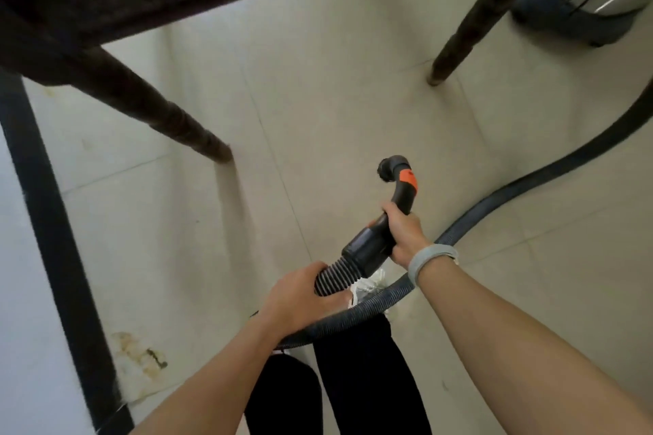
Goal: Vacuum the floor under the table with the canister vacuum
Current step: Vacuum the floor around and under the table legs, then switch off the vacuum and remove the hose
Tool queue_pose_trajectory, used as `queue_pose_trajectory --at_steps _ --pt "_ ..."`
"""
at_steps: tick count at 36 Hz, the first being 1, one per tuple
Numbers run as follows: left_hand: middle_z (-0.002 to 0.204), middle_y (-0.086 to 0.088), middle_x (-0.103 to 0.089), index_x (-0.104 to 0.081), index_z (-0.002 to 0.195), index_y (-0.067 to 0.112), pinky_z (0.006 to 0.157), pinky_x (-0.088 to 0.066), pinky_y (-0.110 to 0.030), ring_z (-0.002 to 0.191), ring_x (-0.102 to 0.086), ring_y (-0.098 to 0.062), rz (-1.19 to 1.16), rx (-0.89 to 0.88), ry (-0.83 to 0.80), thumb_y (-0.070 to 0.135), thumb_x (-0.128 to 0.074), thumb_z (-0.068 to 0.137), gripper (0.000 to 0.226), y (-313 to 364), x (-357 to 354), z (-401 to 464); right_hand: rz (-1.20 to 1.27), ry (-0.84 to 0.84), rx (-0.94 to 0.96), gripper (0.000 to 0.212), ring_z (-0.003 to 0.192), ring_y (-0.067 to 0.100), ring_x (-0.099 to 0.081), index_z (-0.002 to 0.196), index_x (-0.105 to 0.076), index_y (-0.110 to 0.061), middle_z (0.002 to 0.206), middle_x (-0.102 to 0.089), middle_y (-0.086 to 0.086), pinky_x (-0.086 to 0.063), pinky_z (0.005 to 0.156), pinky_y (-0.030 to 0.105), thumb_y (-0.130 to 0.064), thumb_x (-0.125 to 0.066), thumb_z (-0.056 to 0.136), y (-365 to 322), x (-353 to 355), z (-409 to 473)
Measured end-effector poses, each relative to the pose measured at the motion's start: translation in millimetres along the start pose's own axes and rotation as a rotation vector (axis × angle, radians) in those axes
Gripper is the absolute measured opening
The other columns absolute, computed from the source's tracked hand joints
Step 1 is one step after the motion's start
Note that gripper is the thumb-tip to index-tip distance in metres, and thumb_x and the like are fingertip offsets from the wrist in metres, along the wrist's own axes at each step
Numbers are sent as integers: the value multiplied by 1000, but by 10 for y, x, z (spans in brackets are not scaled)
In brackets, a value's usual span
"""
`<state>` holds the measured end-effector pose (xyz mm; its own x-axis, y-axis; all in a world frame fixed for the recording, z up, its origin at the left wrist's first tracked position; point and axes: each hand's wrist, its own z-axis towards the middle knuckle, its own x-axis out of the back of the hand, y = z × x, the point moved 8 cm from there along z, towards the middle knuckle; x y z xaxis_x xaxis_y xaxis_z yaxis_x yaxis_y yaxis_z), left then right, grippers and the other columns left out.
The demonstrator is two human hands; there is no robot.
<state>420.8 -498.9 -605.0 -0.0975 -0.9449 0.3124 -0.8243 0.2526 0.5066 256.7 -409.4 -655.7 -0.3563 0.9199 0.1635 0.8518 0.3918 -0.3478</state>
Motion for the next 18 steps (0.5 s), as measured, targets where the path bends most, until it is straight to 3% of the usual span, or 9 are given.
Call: queue_pose_trajectory --at_steps 5,10,14,18 --pt "77 10 -59 -54 99 31 62 -44 -25 70 -57 -9 -9 -26 1 47 -69 77 31 709 172 -148 27 -12 156 28 63 19 -59 111 -42 -10 79 -56 7 -49 57 31 -20 -59 91 -787 313 -485" --pt "81 8 -63 -56 98 29 64 -46 -25 72 -60 -8 19 -62 -39 42 -70 77 29 1491 292 -414 129 11 179 29 62 21 -59 111 -41 -12 77 -56 8 -53 61 34 -22 -60 91 -1290 806 -936" --pt "85 10 -64 -59 103 28 68 -45 -23 78 -61 -5 65 -107 -22 43 -72 75 34 2151 483 -637 200 70 186 39 77 29 -64 116 -47 -8 86 -59 11 -56 81 46 -27 -64 87 -1692 1240 -1286" --pt "86 10 -65 -59 103 28 68 -46 -23 81 -61 -5 89 -180 5 43 -73 74 36 2895 705 -797 236 133 248 27 93 31 -63 102 -50 -16 92 -61 9 -51 90 49 -33 -64 86 -2256 1677 -1641"
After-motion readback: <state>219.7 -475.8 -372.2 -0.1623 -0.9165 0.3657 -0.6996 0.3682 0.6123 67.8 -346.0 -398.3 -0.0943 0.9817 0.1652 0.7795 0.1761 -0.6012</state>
